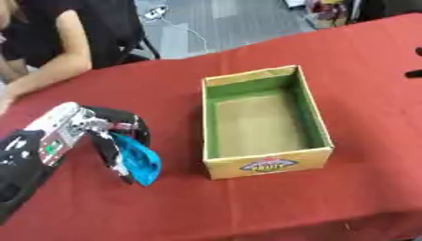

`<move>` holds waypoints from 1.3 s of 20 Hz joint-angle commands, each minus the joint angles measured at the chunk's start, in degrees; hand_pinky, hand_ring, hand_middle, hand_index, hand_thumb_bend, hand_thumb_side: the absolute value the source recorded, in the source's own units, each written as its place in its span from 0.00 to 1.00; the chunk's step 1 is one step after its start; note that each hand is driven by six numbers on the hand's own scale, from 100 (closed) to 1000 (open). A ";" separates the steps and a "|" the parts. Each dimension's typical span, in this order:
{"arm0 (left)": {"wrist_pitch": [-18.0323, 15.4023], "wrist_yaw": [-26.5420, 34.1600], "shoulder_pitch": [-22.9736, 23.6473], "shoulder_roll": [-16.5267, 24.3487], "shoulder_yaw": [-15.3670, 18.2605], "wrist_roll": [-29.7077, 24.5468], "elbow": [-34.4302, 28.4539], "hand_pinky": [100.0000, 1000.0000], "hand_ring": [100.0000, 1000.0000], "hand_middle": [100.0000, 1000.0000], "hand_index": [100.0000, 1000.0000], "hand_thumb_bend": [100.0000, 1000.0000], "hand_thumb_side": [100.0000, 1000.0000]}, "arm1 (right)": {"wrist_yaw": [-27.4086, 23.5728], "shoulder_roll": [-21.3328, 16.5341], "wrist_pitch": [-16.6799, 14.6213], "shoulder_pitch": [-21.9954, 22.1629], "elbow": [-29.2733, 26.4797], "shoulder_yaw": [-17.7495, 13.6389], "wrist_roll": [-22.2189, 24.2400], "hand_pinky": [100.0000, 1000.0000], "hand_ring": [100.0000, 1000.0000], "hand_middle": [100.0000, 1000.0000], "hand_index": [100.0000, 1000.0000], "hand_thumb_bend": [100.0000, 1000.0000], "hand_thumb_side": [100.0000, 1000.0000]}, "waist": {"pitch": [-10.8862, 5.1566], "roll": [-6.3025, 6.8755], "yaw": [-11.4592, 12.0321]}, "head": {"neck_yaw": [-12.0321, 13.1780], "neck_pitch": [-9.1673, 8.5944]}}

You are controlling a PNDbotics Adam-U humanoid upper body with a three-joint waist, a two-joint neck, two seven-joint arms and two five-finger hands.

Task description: Pick up objects on the table and place them in the box.

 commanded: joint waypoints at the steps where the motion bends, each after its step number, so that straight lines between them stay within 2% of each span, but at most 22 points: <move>1: -0.51 -1.09 -0.48 0.99 0.65 0.48 0.15 0.73 0.66 0.63 0.74 0.93 0.36 | -0.22 -0.25 -0.07 -1.25 -1.25 -0.15 -0.02 0.64 0.90 0.96 1.00 0.39 1.00 | -0.41 -0.50 0.01 | 0.63 -0.23; 4: -1.47 -2.37 -0.31 0.73 0.57 1.37 -0.07 0.72 0.65 0.62 0.73 0.92 0.36 | -0.21 -0.25 -0.06 -1.24 -1.24 -0.13 0.00 0.64 0.90 0.96 1.00 0.39 1.00 | -0.37 -0.51 0.04 | 0.64 -0.16; 7: -1.77 -3.69 -0.30 0.44 0.61 2.80 -0.13 0.69 0.61 0.58 0.70 0.86 0.36 | -0.22 -0.25 -0.05 -1.23 -1.22 -0.12 0.01 0.64 0.90 0.96 1.00 0.39 1.00 | -0.37 -0.54 0.08 | 0.65 -0.16; 9: -1.83 -5.04 -0.42 0.23 0.59 4.34 -0.28 0.63 0.55 0.55 0.67 0.79 0.37 | -0.23 -0.25 -0.05 -1.21 -1.21 -0.11 0.03 0.64 0.90 0.96 1.00 0.39 1.00 | -0.36 -0.57 0.10 | 0.71 -0.19; 11: -1.95 -6.89 -0.64 -0.01 0.58 6.25 -0.58 0.56 0.49 0.50 0.62 0.69 0.38 | -0.24 -0.24 -0.05 -1.20 -1.18 -0.09 0.06 0.64 0.90 0.96 1.00 0.39 1.00 | -0.36 -0.59 0.12 | 0.76 -0.22; 13: -2.06 -9.03 -0.84 -0.26 0.59 8.57 -0.83 0.47 0.42 0.46 0.57 0.60 0.39 | -0.26 -0.23 -0.06 -1.19 -1.18 -0.09 0.06 0.64 0.90 0.96 1.00 0.39 1.00 | -0.35 -0.60 0.12 | 0.82 -0.24; 16: -2.30 -12.67 -1.23 -0.70 0.73 12.92 -1.02 0.17 0.25 0.35 0.44 0.42 0.44 | -0.28 -0.20 -0.06 -1.18 -1.18 -0.07 0.08 0.64 0.90 0.96 1.00 0.39 1.00 | -0.32 -0.60 0.11 | 0.85 -0.25; 17: -2.44 -13.90 -1.32 -0.84 0.75 14.44 -0.98 0.09 0.21 0.33 0.42 0.39 0.45 | -0.28 -0.19 -0.06 -1.18 -1.18 -0.07 0.08 0.64 0.90 0.96 1.00 0.39 1.00 | -0.31 -0.61 0.10 | 0.84 -0.24; 18: -2.66 -15.29 -1.50 -0.94 0.80 16.07 -1.07 0.00 0.12 0.27 0.35 0.32 0.48 | -0.29 -0.18 -0.06 -1.18 -1.18 -0.07 0.08 0.64 0.90 0.96 1.00 0.39 1.00 | -0.30 -0.61 0.09 | 0.86 -0.20; 19: -2.91 -16.79 -1.60 -1.01 0.85 17.69 -1.18 0.00 0.05 0.22 0.31 0.22 0.50 | -0.29 -0.17 -0.06 -1.18 -1.19 -0.08 0.07 0.64 0.90 0.96 1.00 0.39 1.00 | -0.29 -0.61 0.10 | 0.87 -0.19; 20: -3.10 -18.18 -1.73 -1.08 1.07 19.67 -1.29 0.00 0.01 0.18 0.27 0.23 0.52 | -0.29 -0.17 -0.05 -1.17 -1.19 -0.09 0.06 0.64 0.90 0.96 1.00 0.39 1.00 | -0.30 -0.62 0.11 | 0.87 -0.18; 23: -3.49 -21.24 -1.71 -1.19 1.42 24.54 -0.51 0.00 0.00 0.15 0.24 0.14 0.55 | -0.29 -0.18 -0.04 -1.14 -1.17 -0.09 0.06 0.64 0.90 0.96 1.00 0.39 1.00 | -0.30 -0.63 0.14 | 0.88 -0.16; 26: -3.90 -22.58 -1.65 -1.27 1.61 26.47 0.66 0.00 0.00 0.16 0.24 0.02 0.56 | -0.28 -0.20 -0.02 -1.09 -1.14 -0.07 0.08 0.64 0.90 0.96 1.00 0.39 1.00 | -0.34 -0.64 0.18 | 0.93 -0.15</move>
